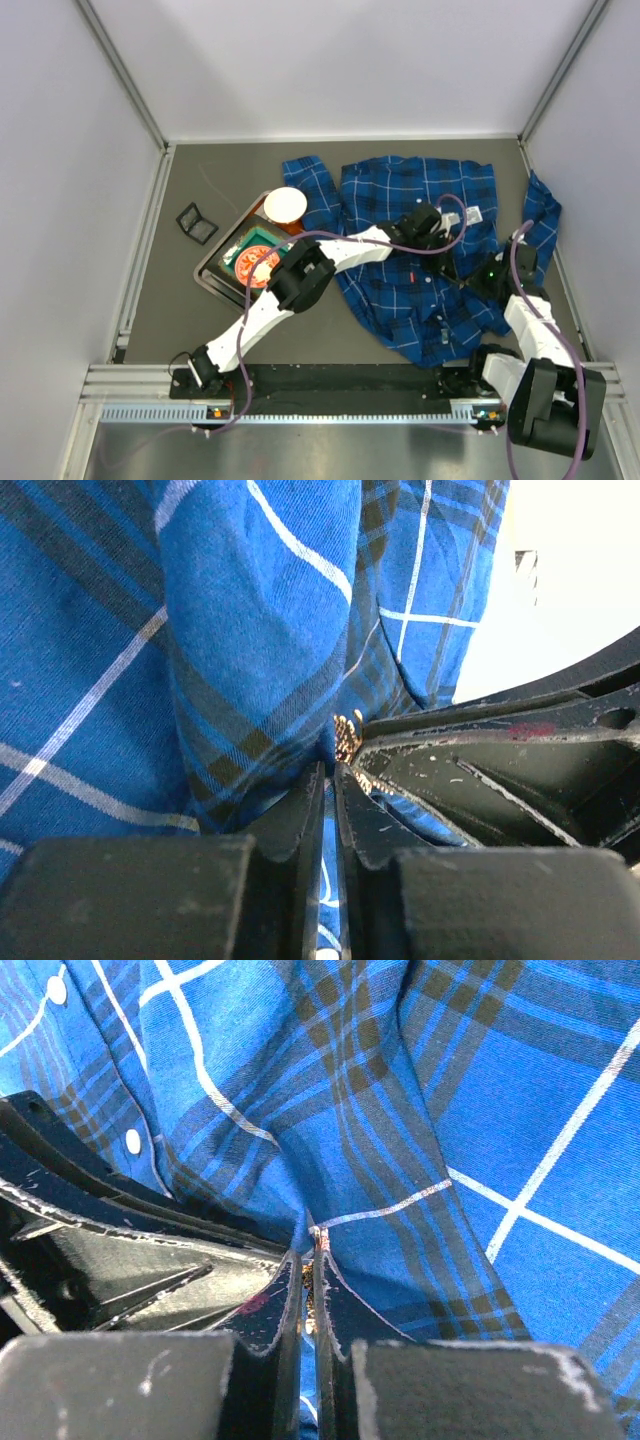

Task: Remove the brooch from the garment

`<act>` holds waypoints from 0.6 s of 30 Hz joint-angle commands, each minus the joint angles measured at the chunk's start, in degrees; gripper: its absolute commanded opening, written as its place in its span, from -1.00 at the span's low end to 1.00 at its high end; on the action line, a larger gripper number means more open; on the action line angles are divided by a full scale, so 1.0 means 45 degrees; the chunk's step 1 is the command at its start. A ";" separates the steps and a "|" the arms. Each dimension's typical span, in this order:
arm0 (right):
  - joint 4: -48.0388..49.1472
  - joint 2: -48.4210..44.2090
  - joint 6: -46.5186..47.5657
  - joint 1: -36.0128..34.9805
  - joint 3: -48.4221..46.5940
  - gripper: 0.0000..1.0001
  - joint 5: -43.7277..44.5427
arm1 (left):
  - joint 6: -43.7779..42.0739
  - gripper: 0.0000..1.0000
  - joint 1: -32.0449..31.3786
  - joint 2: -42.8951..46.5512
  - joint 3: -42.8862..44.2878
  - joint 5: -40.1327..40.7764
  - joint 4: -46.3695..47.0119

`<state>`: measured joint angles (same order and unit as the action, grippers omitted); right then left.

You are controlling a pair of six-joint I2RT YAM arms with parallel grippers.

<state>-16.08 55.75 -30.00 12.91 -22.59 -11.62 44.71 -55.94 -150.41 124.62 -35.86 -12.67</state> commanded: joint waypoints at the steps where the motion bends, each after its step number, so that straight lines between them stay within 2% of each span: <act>1: -0.0216 -0.0571 0.0260 0.0003 -0.0702 -1.00 0.0511 | -0.0209 -0.67 0.0321 0.1314 -0.0311 -0.0020 0.0256; 5: -0.0899 -0.0455 0.0689 -0.0017 -0.1307 -1.00 0.0901 | 0.0122 -0.42 0.0790 0.1684 -0.0212 -0.0507 0.0741; 10: -0.1660 -0.0006 0.1022 -0.0133 -0.2068 -1.00 0.1350 | 0.0455 -0.21 0.0830 0.2445 -0.0873 -0.1035 0.1583; 14: -0.2673 0.0618 0.1022 -0.1088 -0.2811 -1.00 0.2928 | 0.0475 -0.17 0.0830 0.2876 -0.1812 -0.1055 0.2111; 18: -0.3711 0.1282 0.0574 -0.2804 -0.3592 -1.00 0.5209 | 0.0865 -0.17 0.0733 0.3150 -0.2983 -0.1367 0.2716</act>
<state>-27.22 59.44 -26.59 6.02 -33.63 0.19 47.07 -51.64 -140.84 115.46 -39.42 -5.93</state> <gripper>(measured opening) 0.018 0.414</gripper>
